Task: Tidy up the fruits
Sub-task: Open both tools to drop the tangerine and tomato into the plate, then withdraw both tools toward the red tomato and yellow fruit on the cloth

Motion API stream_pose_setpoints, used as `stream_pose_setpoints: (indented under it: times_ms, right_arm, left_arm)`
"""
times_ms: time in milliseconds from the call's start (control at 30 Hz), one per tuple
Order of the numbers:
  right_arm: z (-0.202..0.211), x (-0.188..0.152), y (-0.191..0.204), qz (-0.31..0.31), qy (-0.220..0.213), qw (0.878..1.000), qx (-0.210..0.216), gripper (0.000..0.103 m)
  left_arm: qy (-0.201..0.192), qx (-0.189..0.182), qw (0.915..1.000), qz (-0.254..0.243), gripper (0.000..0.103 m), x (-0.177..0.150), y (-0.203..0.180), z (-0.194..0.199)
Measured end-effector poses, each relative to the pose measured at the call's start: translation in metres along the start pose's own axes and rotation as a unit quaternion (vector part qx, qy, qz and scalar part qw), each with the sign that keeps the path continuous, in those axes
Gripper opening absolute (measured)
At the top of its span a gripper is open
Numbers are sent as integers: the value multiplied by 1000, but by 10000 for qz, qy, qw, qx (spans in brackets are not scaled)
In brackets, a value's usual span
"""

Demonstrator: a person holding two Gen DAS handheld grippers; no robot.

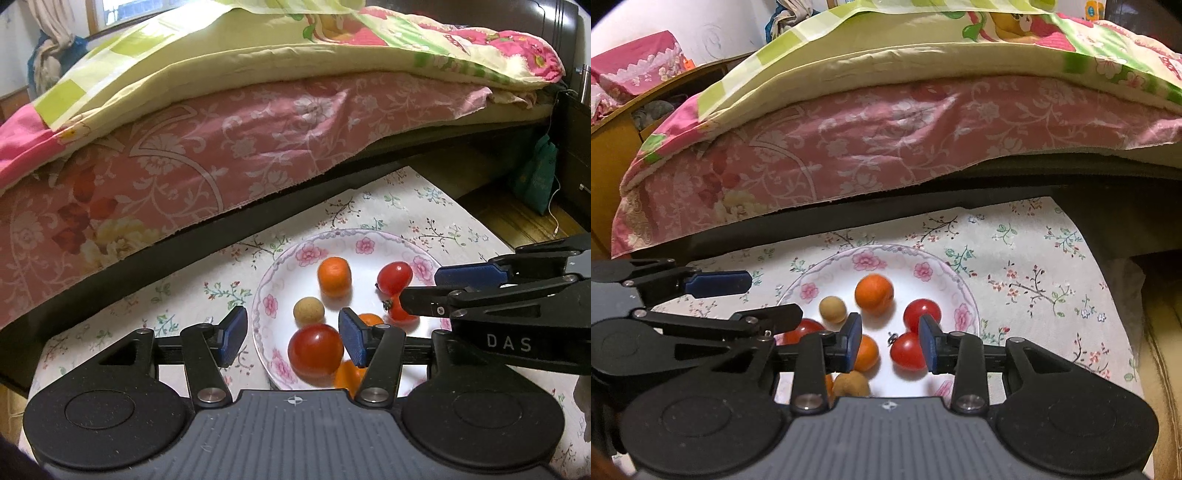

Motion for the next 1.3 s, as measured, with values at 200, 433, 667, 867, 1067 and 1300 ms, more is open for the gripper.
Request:
stream_pose_setpoints:
  times_ms: [200, 433, 667, 867, 1067, 1300]
  right_arm:
    - [11, -7, 7, -38, 31, 10000, 27, 34]
    - [23, -17, 19, -55, 78, 9999, 123, 34]
    - [34, -35, 35, -36, 208, 9995, 234, 34]
    - [38, -53, 52, -7, 373, 9985, 399, 34]
    - [31, -71, 69, 55, 600, 9964, 590, 34]
    - [19, -86, 87, 318, 840, 9934, 711, 34]
  left_arm:
    - [17, 46, 10000, -32, 61, -7, -1, 13]
    - [96, 116, 9999, -49, 61, -21, 2, 29]
    - [223, 166, 9996, -62, 61, -45, 4, 45]
    - [414, 213, 9989, -12, 60, -67, 11, 52]
    - [640, 294, 9975, 44, 59, -88, 24, 54]
    - [751, 355, 9965, 9, 58, -105, 33, 52]
Point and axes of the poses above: each gripper's, at about its wrist camera, not at the fingertips, and z roughly against the way its jaws point, y to its left, x to its top, the point moved 5 cm from there along -z, roughly the way its jaws point, and after that the axes turned 6 degrees about z, right-handed, at the moved point
